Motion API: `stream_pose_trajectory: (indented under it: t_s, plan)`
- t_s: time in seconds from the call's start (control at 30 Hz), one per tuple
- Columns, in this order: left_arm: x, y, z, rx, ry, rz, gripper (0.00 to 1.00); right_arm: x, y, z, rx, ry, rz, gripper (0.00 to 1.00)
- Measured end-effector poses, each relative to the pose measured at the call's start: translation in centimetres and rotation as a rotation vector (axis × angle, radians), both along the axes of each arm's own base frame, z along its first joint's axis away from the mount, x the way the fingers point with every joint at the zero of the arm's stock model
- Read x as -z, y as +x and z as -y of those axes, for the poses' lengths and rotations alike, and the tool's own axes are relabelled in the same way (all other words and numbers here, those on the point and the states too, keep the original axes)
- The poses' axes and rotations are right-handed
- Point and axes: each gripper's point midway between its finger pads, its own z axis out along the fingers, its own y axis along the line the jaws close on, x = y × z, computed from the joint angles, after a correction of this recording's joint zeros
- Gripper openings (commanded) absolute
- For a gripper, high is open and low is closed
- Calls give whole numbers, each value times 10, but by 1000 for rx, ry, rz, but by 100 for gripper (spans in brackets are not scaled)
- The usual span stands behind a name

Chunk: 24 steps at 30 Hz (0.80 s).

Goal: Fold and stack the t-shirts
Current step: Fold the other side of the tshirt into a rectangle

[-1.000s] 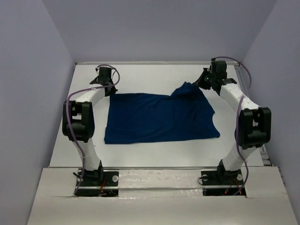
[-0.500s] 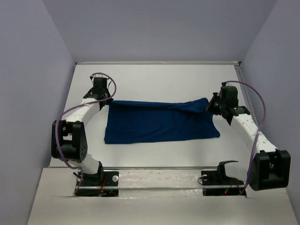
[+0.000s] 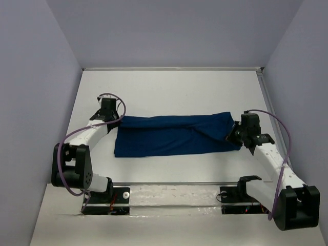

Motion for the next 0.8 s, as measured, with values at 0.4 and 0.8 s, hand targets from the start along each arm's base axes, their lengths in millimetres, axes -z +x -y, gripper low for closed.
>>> stream_pose_trajectory:
  t_s: [0.4,0.8]
  plan:
    - [18,-29,1,-37,-36,-69,70,29,-22,-6,46,61,-135,45]
    - [-18,-11,35,25,-151,69,61,8,38,-23,-116,57,-83,51]
